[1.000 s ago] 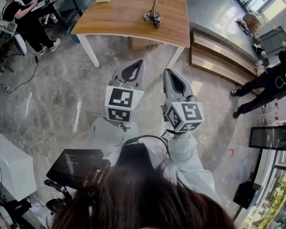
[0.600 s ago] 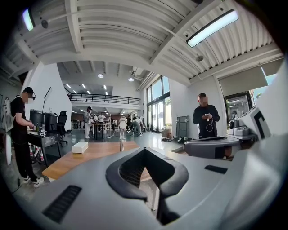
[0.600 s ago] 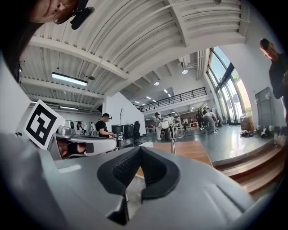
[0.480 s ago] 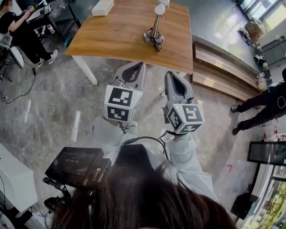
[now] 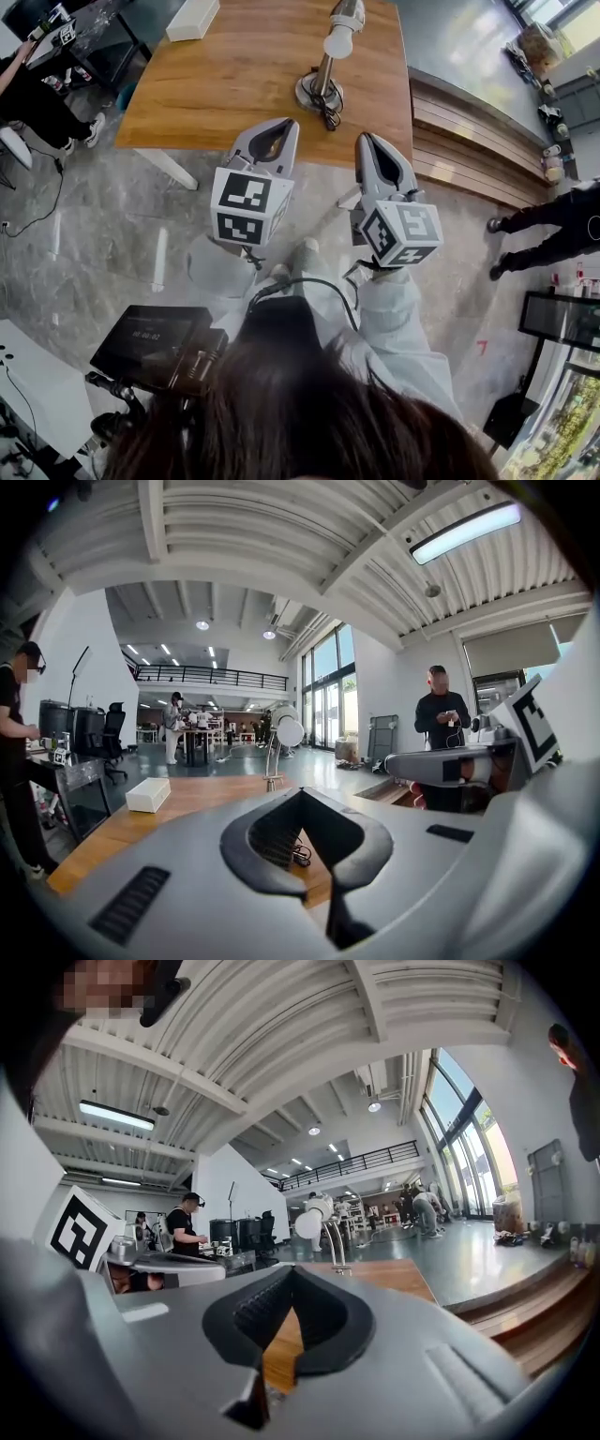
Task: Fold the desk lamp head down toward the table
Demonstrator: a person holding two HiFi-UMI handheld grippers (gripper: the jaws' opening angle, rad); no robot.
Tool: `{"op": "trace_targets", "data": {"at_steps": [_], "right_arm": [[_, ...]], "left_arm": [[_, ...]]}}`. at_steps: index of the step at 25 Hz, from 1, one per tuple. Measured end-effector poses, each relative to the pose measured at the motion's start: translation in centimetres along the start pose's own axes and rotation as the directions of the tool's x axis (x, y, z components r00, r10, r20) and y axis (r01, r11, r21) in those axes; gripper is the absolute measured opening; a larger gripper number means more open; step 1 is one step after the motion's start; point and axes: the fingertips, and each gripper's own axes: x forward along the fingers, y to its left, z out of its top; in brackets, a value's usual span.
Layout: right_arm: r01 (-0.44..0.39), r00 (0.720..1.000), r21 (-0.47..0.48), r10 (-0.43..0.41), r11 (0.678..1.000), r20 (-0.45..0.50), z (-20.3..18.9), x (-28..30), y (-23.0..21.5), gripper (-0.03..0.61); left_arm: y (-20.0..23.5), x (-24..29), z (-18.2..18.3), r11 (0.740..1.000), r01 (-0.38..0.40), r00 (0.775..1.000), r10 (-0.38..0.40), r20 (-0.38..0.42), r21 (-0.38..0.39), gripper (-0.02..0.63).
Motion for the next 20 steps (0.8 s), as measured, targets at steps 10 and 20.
{"op": "trace_targets", "data": {"at_steps": [10,20], "right_arm": [[-0.040,0.994,0.062,0.046,0.997,-0.102,-0.6,12.2,-10.6,0.002],[-0.170,0.958,0.202,0.210,0.965,-0.196,0.3,22.1,-16.1,0.003]], "left_arm": [[6.1,14.1,-0.4,0.999,0.026,0.999,-0.027,-0.041,-0.037,0.003],[9.6,23.9,-1.4,0.994,0.078,0.990,-0.086,-0.111,-0.076,0.003]]}}
